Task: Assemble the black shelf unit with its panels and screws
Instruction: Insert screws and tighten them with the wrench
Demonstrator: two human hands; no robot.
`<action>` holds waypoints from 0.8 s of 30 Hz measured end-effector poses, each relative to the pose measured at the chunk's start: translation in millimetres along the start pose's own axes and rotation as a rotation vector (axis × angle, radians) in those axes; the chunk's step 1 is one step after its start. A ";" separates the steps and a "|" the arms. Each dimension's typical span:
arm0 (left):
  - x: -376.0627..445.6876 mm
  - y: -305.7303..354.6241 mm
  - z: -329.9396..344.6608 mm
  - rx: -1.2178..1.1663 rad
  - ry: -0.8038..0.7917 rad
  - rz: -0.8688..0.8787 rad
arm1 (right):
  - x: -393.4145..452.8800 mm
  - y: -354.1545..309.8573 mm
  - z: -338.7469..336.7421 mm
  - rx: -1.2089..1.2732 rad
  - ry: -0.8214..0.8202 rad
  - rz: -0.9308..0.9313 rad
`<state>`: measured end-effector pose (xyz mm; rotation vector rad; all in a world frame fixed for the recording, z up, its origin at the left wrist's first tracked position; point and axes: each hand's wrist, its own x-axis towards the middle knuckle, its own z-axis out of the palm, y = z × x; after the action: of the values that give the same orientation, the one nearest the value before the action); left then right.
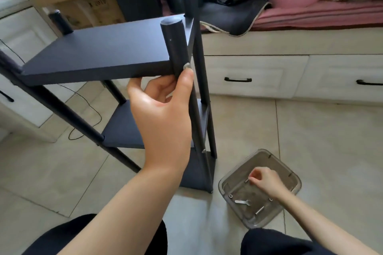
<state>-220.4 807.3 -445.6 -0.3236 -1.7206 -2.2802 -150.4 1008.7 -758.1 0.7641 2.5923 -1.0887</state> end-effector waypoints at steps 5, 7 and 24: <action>-0.4 -5.9 2.0 0.024 -0.006 0.044 | 28.4 -4.8 45.7 -0.189 -0.247 0.053; -0.6 -7.0 2.5 0.037 -0.013 0.056 | 32.7 -6.9 61.4 -0.202 -0.306 0.072; -1.7 -1.3 0.6 0.000 -0.035 -0.012 | 26.4 -17.0 109.3 -0.246 -0.145 0.276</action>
<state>-219.3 808.4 -447.2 -0.3562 -1.7445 -2.2961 -181.0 930.4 -834.7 0.9115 2.3537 -0.7028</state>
